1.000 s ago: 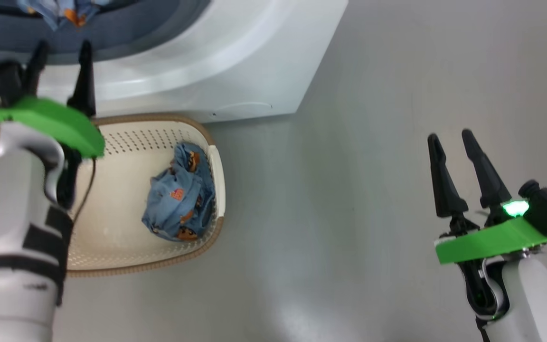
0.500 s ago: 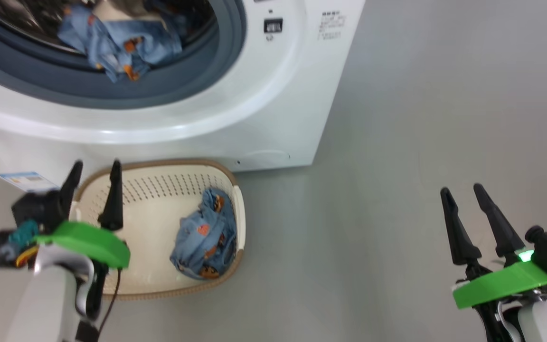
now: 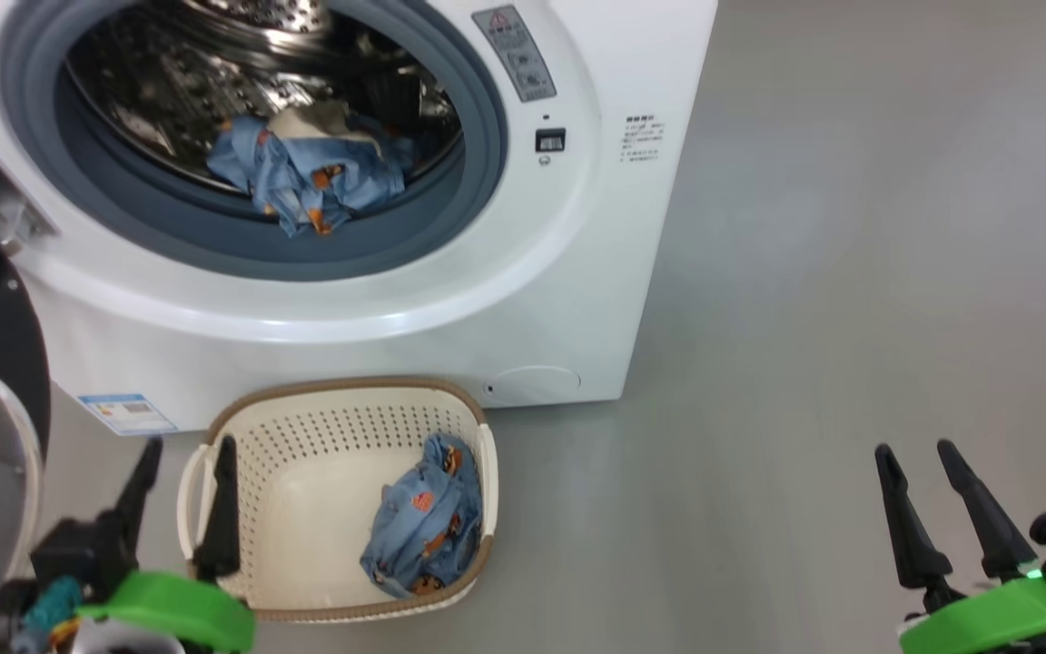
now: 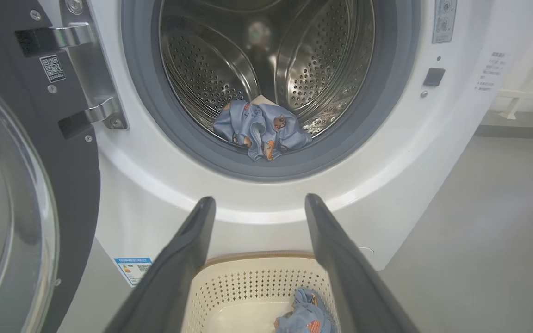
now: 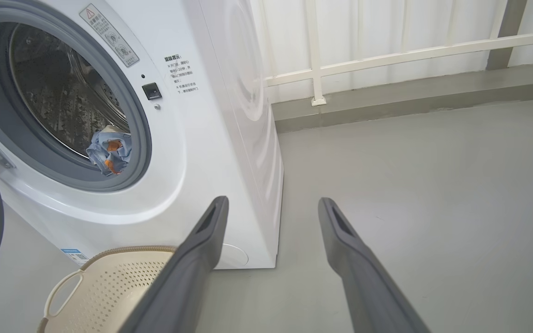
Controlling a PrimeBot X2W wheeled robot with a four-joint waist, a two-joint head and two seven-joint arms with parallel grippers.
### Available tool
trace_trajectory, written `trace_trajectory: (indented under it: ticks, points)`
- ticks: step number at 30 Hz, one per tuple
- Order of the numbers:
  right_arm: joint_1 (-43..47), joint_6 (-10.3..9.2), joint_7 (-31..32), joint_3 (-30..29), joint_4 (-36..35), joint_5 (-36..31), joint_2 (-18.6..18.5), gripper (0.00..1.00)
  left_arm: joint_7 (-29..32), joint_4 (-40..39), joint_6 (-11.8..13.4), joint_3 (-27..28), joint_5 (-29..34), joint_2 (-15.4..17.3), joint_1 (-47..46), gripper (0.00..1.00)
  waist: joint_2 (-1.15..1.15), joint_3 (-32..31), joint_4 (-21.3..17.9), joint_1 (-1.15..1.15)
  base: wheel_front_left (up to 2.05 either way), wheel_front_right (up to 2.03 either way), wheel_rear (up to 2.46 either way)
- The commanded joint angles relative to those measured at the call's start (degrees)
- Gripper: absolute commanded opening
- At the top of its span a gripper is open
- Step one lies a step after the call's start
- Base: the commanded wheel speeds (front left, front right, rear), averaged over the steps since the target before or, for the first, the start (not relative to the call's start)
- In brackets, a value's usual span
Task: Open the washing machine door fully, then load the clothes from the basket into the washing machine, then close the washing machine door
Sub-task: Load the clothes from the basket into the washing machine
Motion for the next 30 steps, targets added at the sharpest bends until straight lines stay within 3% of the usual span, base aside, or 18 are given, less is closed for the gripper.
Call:
trace_trajectory:
  ticks: [1,15,30]
  points:
    - [1.2,0.09,-0.3,0.6,-1.3,-0.3,-1.3,1.00,-0.4,-2.6,-0.1,2.5,0.7,0.7,1.4,1.00,0.00,-1.8,0.5,0.00,0.00,0.00,0.00]
    - [6.8,0.09,-0.3,-2.0,-1.9,-0.6,-1.1,1.00,-0.4,-11.9,-0.1,7.6,1.2,-1.4,14.7,1.00,0.00,-5.6,0.1,0.00,0.00,0.00,0.00]
    - [7.3,0.09,-0.3,-2.3,-2.4,-0.7,-0.4,1.00,-0.4,-13.9,-0.1,8.2,1.6,-2.2,16.7,1.00,0.00,-5.5,0.0,0.00,0.00,0.00,0.00]
